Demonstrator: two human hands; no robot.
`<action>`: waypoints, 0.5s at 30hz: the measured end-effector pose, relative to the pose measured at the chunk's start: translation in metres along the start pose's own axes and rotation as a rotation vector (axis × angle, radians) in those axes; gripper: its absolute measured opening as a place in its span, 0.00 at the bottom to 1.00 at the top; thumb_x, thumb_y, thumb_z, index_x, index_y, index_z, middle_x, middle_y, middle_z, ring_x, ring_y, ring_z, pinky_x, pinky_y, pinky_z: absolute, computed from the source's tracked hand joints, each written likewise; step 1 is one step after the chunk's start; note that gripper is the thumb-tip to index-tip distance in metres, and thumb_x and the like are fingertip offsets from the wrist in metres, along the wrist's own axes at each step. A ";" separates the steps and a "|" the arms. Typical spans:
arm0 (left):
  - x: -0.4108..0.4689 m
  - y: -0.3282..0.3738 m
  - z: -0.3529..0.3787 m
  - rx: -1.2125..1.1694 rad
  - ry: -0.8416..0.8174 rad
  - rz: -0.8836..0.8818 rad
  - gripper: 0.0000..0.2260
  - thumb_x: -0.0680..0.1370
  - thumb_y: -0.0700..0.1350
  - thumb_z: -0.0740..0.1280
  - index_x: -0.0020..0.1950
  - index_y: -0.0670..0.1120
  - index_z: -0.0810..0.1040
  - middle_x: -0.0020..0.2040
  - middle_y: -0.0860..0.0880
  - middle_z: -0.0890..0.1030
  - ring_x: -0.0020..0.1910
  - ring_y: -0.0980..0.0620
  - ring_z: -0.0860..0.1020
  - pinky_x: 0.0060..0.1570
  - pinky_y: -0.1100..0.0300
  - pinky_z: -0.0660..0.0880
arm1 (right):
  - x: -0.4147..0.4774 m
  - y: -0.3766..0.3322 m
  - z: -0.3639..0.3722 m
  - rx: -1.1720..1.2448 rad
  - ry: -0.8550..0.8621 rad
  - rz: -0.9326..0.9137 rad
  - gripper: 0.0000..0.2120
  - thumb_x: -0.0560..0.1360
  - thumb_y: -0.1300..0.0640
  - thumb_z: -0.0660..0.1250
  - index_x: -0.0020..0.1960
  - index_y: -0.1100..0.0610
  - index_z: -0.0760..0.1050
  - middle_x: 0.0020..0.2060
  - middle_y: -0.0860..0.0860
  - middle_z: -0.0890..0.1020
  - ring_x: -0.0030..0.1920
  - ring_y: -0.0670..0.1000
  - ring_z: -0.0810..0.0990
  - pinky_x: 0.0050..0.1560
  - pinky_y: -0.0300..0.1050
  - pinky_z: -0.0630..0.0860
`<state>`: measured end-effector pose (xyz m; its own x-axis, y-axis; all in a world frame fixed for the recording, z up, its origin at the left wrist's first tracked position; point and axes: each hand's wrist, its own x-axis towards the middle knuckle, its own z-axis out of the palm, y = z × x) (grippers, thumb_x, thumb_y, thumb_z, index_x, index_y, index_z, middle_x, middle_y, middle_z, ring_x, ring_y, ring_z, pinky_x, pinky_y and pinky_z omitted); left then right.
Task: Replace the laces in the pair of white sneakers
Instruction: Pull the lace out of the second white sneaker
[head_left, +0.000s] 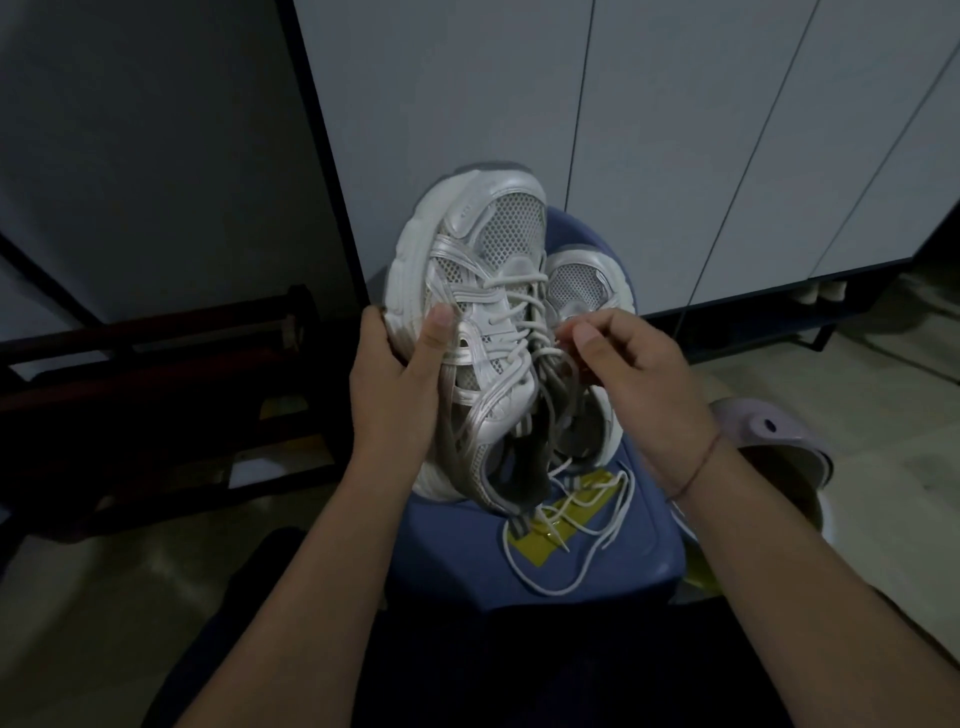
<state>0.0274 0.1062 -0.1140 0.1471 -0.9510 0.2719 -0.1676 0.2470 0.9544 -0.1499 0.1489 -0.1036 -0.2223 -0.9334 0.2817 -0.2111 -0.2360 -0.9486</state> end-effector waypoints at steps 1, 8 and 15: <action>-0.001 0.001 0.001 0.010 -0.002 0.007 0.12 0.76 0.58 0.67 0.52 0.50 0.74 0.45 0.59 0.79 0.40 0.73 0.76 0.39 0.78 0.70 | -0.001 -0.001 0.002 0.027 -0.009 0.017 0.10 0.78 0.59 0.63 0.41 0.50 0.79 0.36 0.46 0.81 0.39 0.44 0.79 0.46 0.38 0.78; -0.005 0.002 0.004 0.043 0.004 0.016 0.11 0.77 0.56 0.68 0.48 0.49 0.73 0.41 0.58 0.78 0.36 0.72 0.75 0.36 0.77 0.68 | -0.002 -0.002 0.005 -0.002 0.006 0.073 0.06 0.69 0.59 0.74 0.38 0.53 0.77 0.31 0.53 0.79 0.33 0.49 0.75 0.35 0.43 0.76; -0.007 0.003 0.004 0.070 -0.001 0.047 0.10 0.77 0.55 0.68 0.49 0.50 0.73 0.40 0.60 0.78 0.38 0.73 0.76 0.37 0.78 0.68 | 0.000 -0.001 0.003 -0.108 -0.029 0.030 0.10 0.74 0.59 0.69 0.35 0.51 0.76 0.27 0.42 0.78 0.30 0.39 0.73 0.35 0.32 0.73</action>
<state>0.0224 0.1128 -0.1130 0.1366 -0.9388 0.3163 -0.2420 0.2780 0.9296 -0.1473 0.1480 -0.1033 -0.2025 -0.9474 0.2478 -0.3068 -0.1789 -0.9348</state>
